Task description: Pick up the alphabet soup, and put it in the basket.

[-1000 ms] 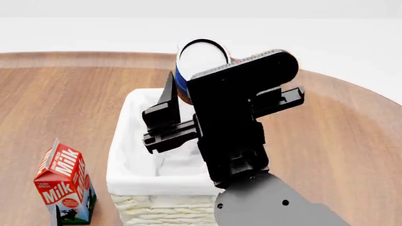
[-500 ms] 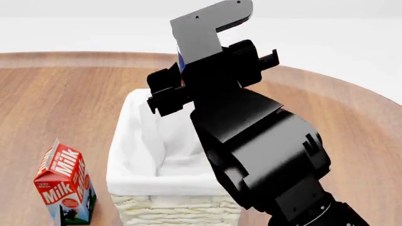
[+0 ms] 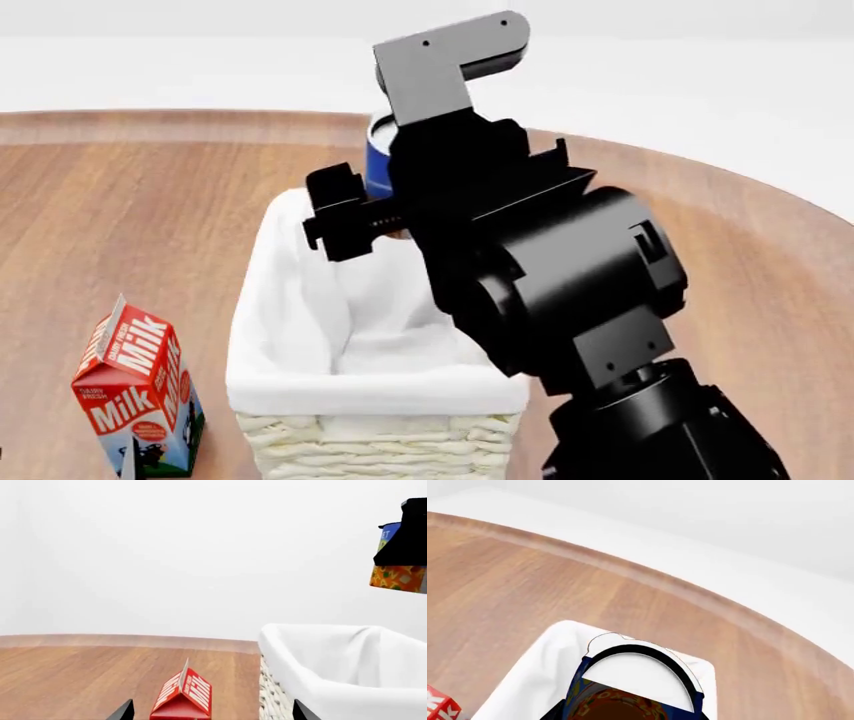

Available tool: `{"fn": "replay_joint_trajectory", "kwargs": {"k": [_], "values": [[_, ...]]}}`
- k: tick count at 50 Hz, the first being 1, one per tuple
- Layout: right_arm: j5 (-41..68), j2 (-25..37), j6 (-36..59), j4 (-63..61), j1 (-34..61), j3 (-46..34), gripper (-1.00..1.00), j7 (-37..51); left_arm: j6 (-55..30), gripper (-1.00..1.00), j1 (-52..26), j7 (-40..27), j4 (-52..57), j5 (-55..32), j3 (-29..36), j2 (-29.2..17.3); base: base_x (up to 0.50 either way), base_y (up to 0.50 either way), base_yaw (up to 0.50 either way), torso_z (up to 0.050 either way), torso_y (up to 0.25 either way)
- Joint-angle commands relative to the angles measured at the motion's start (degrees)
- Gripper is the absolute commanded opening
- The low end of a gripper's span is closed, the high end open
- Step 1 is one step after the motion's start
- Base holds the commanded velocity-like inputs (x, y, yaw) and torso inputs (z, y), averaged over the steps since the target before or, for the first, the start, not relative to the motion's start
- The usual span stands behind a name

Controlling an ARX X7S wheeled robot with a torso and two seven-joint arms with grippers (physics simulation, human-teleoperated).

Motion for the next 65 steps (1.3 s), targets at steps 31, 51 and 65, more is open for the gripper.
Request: {"fn": "replay_joint_trajectory", "kwargs": {"k": [31,51,65], "values": [[1.71,0.41,2.68,-1.70,1.51,-2.63,-1.00,-0.02,-2.60,1.00,-0.81,-1.23,0.57,0.67,0.86,-0.26,0.00,0.00,0.00,0.000,-0.034],[2.25,0.54,1.80,-1.30,1.43,-3.57,-1.00,0.15,-2.35,1.00,-0.87,-1.46,0.28,0.96,1.14,-0.38,0.00,0.00,0.00,0.000,-0.119],[3.24,0.47,2.63,-3.06,1.68,-4.32,-1.00,0.84,-2.29,1.00,-0.92,-1.47,0.29,0.69,1.29,-0.46,0.00,0.00,0.00,0.000,-0.117]]}}
